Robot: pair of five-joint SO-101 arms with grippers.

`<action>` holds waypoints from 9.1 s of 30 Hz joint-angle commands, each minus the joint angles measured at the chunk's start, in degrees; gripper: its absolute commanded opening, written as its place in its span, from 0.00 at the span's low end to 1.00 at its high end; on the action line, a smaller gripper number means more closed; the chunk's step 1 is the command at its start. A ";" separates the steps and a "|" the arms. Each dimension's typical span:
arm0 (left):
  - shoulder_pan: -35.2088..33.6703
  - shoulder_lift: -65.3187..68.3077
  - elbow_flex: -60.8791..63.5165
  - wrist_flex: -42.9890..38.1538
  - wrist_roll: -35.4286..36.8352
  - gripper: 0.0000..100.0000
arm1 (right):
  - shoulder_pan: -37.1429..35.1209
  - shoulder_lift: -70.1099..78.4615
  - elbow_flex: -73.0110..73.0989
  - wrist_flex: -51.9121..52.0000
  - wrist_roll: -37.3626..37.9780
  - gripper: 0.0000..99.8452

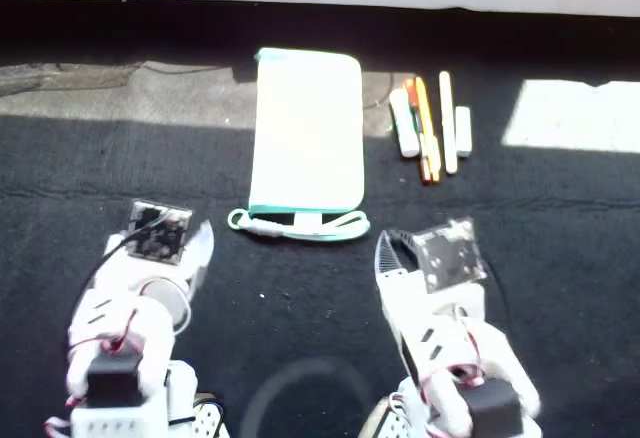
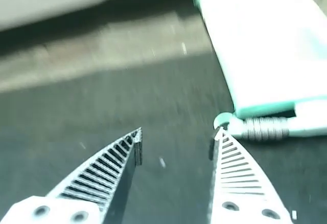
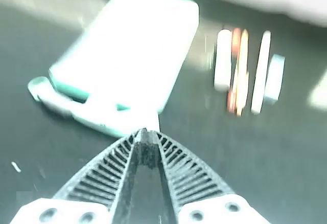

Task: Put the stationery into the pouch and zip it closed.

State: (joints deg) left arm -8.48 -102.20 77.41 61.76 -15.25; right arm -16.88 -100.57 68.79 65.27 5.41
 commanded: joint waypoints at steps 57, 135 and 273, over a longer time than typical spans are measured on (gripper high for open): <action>-39.87 52.62 -23.25 9.32 -6.59 0.38 | -22.55 143.52 -112.13 29.58 15.91 0.00; 8.84 77.85 -86.81 30.68 13.63 0.38 | -15.60 104.22 -119.08 35.47 16.00 0.00; 8.48 77.93 -82.86 29.27 18.55 0.01 | 13.41 170.68 -165.93 35.91 7.03 0.01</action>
State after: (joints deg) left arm -0.48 -24.04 -5.58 90.86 3.30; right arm -3.69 70.95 -93.23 97.63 10.33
